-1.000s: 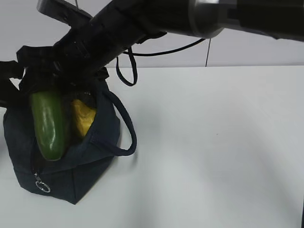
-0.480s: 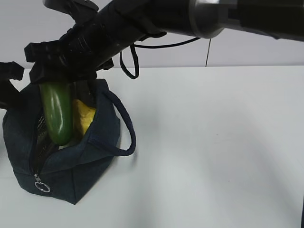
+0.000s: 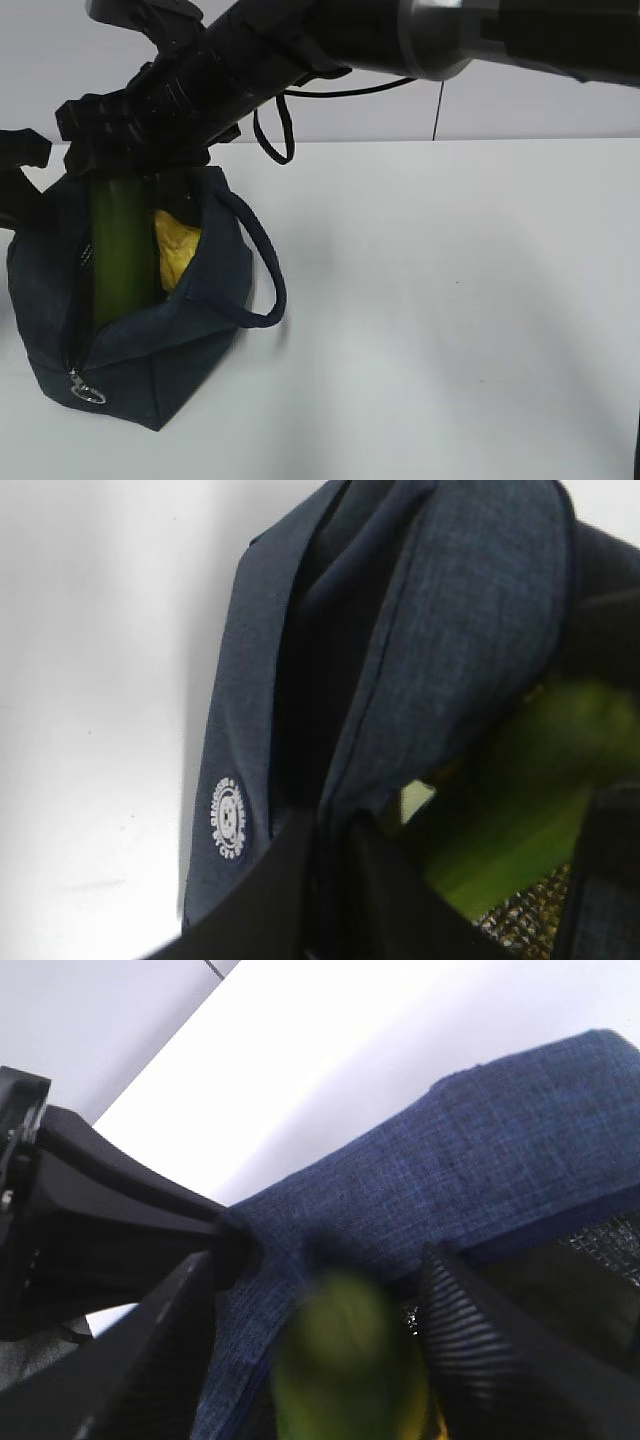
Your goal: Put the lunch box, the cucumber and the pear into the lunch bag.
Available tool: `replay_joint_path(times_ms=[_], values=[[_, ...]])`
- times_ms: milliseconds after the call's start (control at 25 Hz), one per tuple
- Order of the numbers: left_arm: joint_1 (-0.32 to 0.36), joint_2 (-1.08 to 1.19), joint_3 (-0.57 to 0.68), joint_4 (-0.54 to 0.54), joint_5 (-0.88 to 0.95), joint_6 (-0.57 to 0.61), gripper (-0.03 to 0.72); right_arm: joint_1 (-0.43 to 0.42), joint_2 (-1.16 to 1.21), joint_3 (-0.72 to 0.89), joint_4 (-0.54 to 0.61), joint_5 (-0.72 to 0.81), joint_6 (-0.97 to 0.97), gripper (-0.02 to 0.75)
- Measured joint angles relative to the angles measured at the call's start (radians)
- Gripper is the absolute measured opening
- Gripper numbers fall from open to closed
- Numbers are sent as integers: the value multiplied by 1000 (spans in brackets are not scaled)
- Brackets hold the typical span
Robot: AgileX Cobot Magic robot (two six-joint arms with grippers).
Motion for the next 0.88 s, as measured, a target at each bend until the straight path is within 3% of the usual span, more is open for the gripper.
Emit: replay_joint_path(times_ms=[320,600,720,880], values=[[0,0,0,-1,1,0,17,-4,0,0,-40,4,-4,496],[0,0,0,-1,4,0,17,-30,-49,0,-250,15,94,488],[0,0,0,-1,4,0,17,-36,-84,0,-333,48,121,438],[0,0,0,-1,4,0,17,-36,-110,0,-394,186,138,285]])
